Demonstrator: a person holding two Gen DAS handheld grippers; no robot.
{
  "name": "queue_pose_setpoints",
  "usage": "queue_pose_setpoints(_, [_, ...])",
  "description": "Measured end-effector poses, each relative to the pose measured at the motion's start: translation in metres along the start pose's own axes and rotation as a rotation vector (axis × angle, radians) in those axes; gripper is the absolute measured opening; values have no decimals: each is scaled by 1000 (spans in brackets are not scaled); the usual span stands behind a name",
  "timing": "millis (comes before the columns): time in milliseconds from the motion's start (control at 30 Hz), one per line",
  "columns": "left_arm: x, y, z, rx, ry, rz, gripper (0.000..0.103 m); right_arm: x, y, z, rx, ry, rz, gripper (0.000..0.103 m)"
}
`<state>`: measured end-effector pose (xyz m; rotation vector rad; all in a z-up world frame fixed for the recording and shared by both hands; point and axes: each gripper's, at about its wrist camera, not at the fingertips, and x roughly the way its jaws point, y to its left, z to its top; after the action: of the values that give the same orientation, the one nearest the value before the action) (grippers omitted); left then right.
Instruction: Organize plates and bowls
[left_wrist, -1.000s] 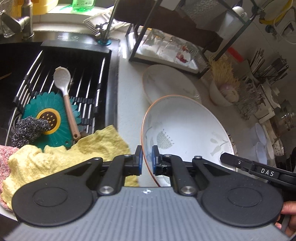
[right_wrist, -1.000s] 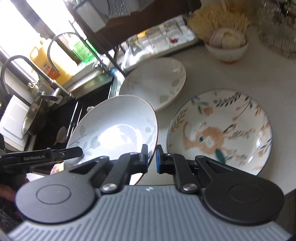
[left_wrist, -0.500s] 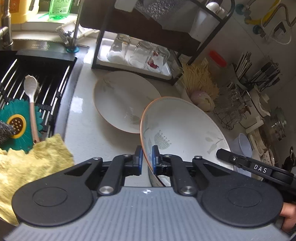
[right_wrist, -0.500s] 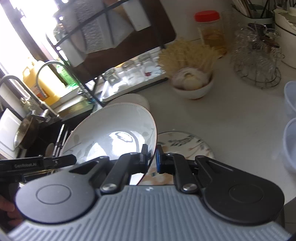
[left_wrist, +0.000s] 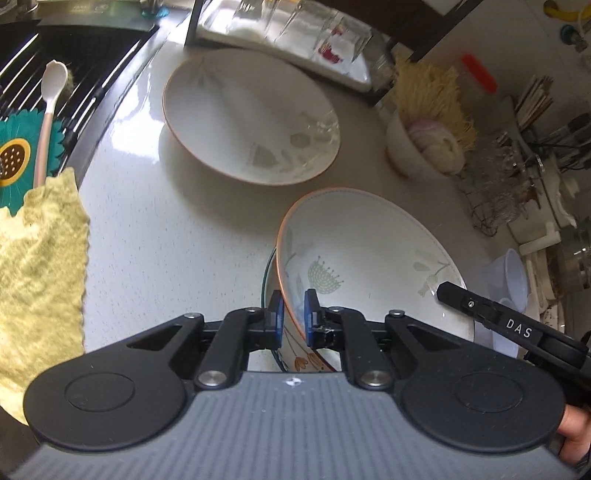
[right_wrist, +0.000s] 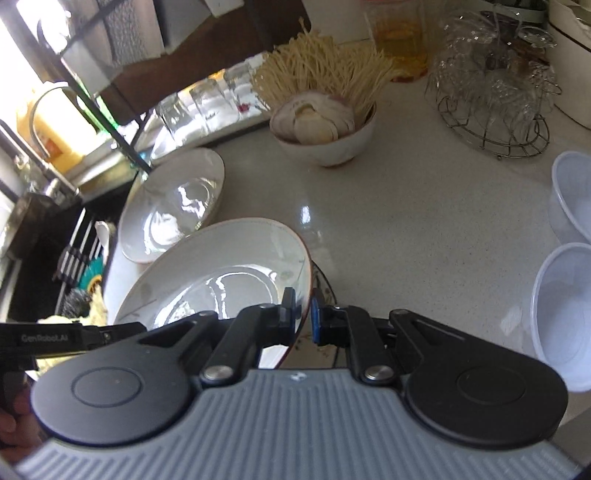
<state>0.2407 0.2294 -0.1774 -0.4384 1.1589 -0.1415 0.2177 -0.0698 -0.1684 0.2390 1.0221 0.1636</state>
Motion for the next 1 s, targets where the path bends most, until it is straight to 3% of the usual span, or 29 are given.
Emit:
queue_pose_setpoints(333, [9,-3,-1,-6,20,52,13,19,-3,5,-23,41,10,12])
queue_pose_setpoints(700, [9,-3,0,-11,35,55,13,22,-7,5,-13,48,28,13])
queue_pose_setpoints(800, [7,3,-1,-60,32,56,14,20,-12,5,22,48,38,13])
queue_pose_setpoints(1000, [3,25,-5,-171,45,-31,14,16,-18,4,83,26,57,13])
